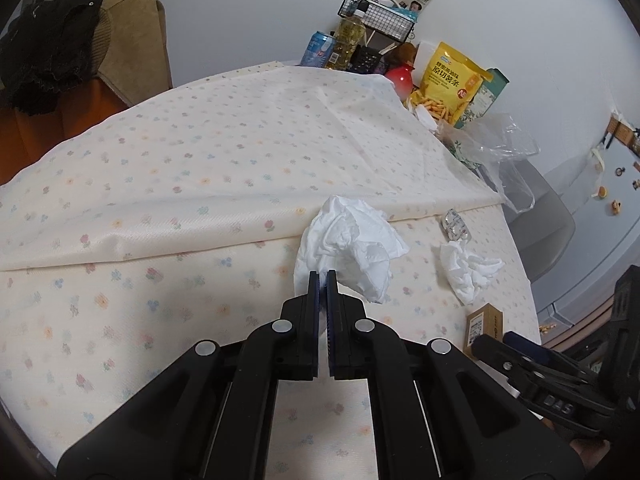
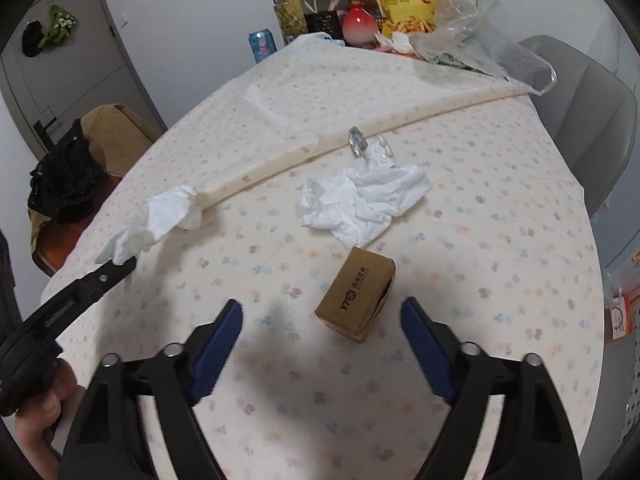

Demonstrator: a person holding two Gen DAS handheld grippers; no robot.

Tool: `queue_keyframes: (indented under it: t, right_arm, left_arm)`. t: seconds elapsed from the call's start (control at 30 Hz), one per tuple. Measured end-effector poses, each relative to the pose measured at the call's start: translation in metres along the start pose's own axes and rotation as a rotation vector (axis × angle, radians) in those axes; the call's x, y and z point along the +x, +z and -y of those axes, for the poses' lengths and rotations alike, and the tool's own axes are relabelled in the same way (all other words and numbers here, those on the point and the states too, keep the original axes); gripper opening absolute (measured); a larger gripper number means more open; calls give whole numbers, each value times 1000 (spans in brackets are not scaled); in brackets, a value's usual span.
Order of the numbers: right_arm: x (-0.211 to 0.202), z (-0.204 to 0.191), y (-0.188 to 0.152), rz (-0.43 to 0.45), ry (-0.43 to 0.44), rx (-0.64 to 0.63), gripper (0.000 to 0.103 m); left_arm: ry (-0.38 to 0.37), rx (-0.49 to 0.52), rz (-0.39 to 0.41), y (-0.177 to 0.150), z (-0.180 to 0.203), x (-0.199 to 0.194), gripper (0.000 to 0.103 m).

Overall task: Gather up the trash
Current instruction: 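Grasp a white tissue with the left gripper while the right grasps the small brown box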

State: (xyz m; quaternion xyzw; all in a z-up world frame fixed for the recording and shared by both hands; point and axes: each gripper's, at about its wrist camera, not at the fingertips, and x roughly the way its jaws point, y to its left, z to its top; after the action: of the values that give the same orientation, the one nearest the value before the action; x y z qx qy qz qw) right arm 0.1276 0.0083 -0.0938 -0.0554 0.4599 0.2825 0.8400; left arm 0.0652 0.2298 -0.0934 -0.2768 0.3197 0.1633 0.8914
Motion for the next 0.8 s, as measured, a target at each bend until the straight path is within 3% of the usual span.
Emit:
queue_keyframes:
  t: [0.1, 0.2, 0.37, 0.47, 0.5, 0.57, 0.8]
  right_arm:
    - [-1, 8, -6, -13, 9, 19, 23]
    - [-11, 18, -12, 1, 31, 26, 6]
    - [-32, 34, -17, 30, 63, 51, 5]
    - [-37, 41, -14, 34, 89, 77, 12]
    - [-37, 42, -12, 37, 91, 81, 35]
    - [-40, 39, -11, 65, 84, 78, 66]
    - [-19, 25, 4, 41, 86, 80, 66]
  left_arm:
    - [-9, 13, 0, 0, 5, -1, 4]
    - [-23, 32, -7, -2, 15, -1, 4]
    - [-43, 68, -23, -9, 39, 3, 4]
    - [-50, 77, -28, -11, 48, 5, 4]
    - [-47, 81, -27, -12, 50, 5, 4]
    - [-41, 81, -26, -12, 49, 4, 4]
    - [-11, 55, -13, -7, 32, -3, 4]
